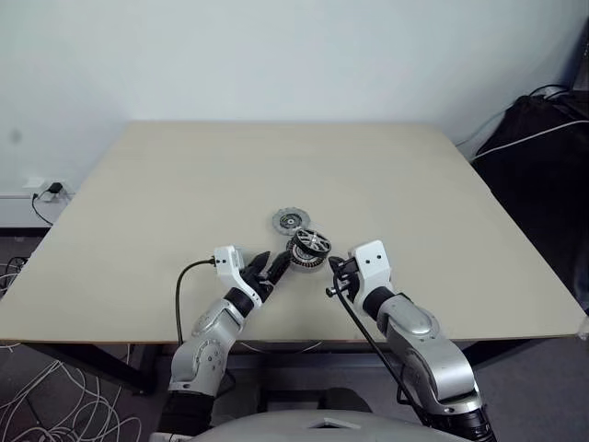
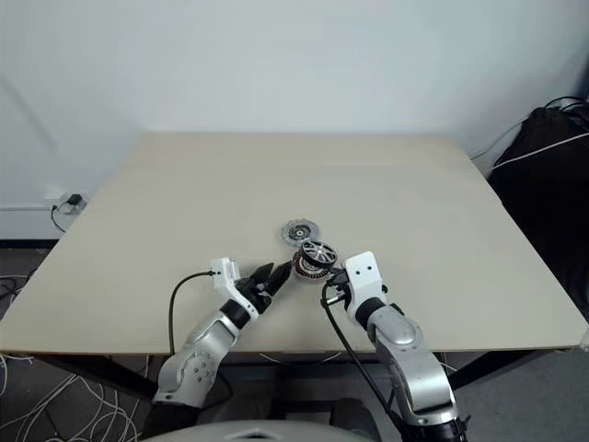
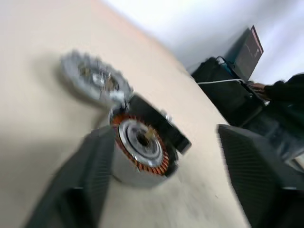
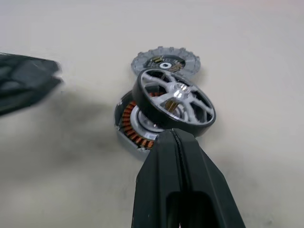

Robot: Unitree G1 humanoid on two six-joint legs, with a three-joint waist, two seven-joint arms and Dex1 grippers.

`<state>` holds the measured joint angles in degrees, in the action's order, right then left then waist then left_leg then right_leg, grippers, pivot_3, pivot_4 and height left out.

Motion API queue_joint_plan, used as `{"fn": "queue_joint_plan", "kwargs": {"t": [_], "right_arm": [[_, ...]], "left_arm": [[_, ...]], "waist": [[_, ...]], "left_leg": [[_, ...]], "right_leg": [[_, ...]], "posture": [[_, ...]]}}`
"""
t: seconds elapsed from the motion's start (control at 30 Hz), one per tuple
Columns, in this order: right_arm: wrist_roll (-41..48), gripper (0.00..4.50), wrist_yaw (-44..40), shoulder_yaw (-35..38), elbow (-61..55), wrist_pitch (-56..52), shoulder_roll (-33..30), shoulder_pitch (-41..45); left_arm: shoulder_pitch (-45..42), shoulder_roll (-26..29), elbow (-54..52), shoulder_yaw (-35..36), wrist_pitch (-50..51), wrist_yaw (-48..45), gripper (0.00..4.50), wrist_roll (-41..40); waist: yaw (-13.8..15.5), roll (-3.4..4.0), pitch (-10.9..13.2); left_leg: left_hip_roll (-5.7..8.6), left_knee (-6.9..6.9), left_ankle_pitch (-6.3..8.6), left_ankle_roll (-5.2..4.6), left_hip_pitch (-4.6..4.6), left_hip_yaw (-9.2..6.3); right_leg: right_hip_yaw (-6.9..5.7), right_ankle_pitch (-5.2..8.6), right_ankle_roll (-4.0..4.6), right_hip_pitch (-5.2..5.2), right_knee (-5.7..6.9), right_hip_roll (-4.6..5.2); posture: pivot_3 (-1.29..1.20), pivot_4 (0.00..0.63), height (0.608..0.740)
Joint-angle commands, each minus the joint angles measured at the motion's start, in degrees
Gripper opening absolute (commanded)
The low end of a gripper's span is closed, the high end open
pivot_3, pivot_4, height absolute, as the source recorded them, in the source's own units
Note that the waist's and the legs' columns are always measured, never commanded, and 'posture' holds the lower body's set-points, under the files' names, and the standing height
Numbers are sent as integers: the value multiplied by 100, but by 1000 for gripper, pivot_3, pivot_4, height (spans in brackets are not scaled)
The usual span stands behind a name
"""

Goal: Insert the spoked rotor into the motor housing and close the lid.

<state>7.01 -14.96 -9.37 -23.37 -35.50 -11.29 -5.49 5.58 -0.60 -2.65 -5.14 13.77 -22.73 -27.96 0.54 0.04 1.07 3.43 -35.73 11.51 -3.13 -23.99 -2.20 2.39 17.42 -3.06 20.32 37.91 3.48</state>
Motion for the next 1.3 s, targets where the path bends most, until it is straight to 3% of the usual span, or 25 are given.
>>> {"fn": "queue_joint_plan", "kwargs": {"t": [0.03, 0.27, 0.43, 0.77, 1.1, 1.3], "right_arm": [[-42, 0, 20, -29, 77, 121, 53, 340], [-324, 0, 163, -110, 802, 106, 133, 1136], [-509, 0, 139, -268, 1437, 35, 148, 1624], [-749, 0, -33, -492, 2635, 208, 265, 2348], [-733, 0, -691, -1052, 1876, -259, 65, 2095], [-655, 0, -499, -736, 1623, 49, 176, 2026]], "left_arm": [[209, 179, -412, -37, -781, 28, 2194, 626], [768, 355, -427, -344, -1923, 245, 32, 1761], [911, 382, -147, -620, -2655, 587, 32, 2589], [1002, 345, -11, -755, -2631, 520, 32, 2507], [983, 325, 171, -753, -2617, 464, 32, 2435], [947, 306, 268, -764, -2647, 422, 32, 2412]], "waist": [[2, 2, 0], [35, 1, 2], [32, 4, 2], [8, 14, 2], [9, 22, -2], [9, 21, -2]], "left_leg": [[0, 5, 0, 1, 0, 0], [1, 8, -1, 2, 0, 2], [1, 10, -1, 2, 1, 3], [1, 12, -2, 1, 3, 2], [1, 10, -2, 1, 5, 2], [1, 11, -1, 1, 6, 1]], "right_leg": [[0, 2, 3, 3, 0, 0], [-1, 3, 5, 1, -3, 3], [-3, 3, 5, 3, 1, 3], [-3, 2, 3, 8, 4, -2], [-3, 2, 3, 4, 6, 0], [-3, 2, 2, 5, 8, -1]], "posture": [[0, 0, 740], [0, 0, 740], [0, 0, 740], [0, 0, 740], [0, 0, 740], [0, 0, 740]]}}
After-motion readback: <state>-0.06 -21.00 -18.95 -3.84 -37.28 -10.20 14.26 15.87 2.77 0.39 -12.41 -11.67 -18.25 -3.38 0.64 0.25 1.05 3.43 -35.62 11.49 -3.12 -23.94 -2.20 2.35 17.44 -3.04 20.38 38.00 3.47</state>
